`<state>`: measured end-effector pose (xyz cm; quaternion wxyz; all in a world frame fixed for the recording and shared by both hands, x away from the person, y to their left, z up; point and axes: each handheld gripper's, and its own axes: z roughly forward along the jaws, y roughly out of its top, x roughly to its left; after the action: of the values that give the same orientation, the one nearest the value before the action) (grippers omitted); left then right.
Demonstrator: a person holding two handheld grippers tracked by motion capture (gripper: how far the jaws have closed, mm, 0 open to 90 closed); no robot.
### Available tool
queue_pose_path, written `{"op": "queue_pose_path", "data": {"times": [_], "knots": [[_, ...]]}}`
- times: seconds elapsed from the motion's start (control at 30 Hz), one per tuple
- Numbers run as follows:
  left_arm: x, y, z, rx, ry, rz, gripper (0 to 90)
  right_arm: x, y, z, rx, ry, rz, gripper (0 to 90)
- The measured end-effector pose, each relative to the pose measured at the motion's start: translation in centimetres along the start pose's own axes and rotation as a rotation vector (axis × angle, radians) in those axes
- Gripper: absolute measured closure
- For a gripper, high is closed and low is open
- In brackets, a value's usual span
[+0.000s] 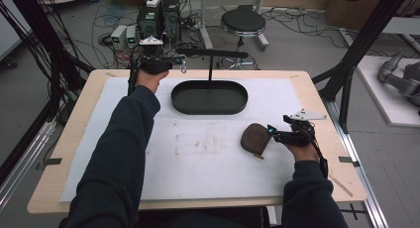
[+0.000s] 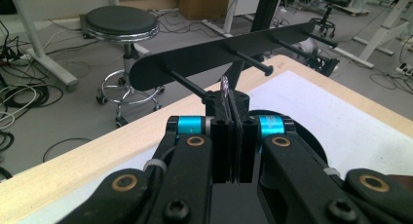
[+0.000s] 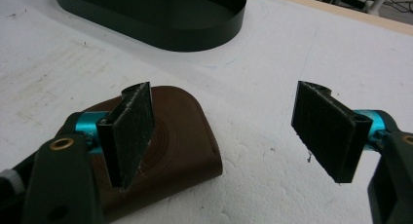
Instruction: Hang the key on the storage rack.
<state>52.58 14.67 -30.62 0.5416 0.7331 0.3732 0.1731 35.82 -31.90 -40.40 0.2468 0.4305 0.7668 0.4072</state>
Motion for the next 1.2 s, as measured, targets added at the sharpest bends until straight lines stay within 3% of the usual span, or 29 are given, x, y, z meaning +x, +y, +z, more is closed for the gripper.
{"op": "queue_pose_path", "data": {"times": [0.37,0.47,0.5,0.57,0.7,0.87,0.97,1.0,1.03,1.07,1.2], "knots": [[0.8,0.0,1.2,0.019,0.068,-0.021,87.7,0.0,-0.3,0.0,0.007,0.002,0.004,23.9],[0.4,-0.1,1.8,0.052,0.138,0.002,86.0,0.1,-0.3,0.0,0.006,0.005,0.002,24.0],[0.2,-0.2,1.9,0.077,0.182,0.015,85.3,0.1,-0.3,0.0,0.005,0.006,-0.002,23.9],[-0.1,-0.5,1.9,0.093,0.228,0.032,77.7,0.2,-0.2,0.0,0.007,0.008,-0.004,24.0],[-0.6,-1.9,0.6,0.06,0.208,0.03,64.3,0.2,-0.2,0.2,0.009,0.008,-0.005,23.9],[-0.8,-4.6,-2.1,-0.022,0.138,-0.04,37.3,0.5,0.0,0.6,0.017,0.015,-0.012,23.9],[-1.0,-6.2,-3.7,-0.064,0.125,-0.031,22.4,0.7,0.1,0.8,0.024,0.017,-0.021,24.0],[-1.0,-6.2,-3.7,-0.064,0.125,-0.031,20.7,0.8,0.1,0.9,0.025,0.016,-0.021,23.9],[-1.2,-7.0,-4.8,-0.084,0.099,-0.008,20.4,0.8,0.1,0.9,0.026,0.017,-0.023,23.9],[-1.2,-7.0,-4.8,-0.084,0.099,-0.008,20.1,0.9,0.1,0.9,0.028,0.018,-0.027,23.9],[-2.1,-8.2,-7.4,-0.104,0.113,0.002,20.1,1.1,0.2,0.7,0.017,0.016,-0.025,23.9]]}}
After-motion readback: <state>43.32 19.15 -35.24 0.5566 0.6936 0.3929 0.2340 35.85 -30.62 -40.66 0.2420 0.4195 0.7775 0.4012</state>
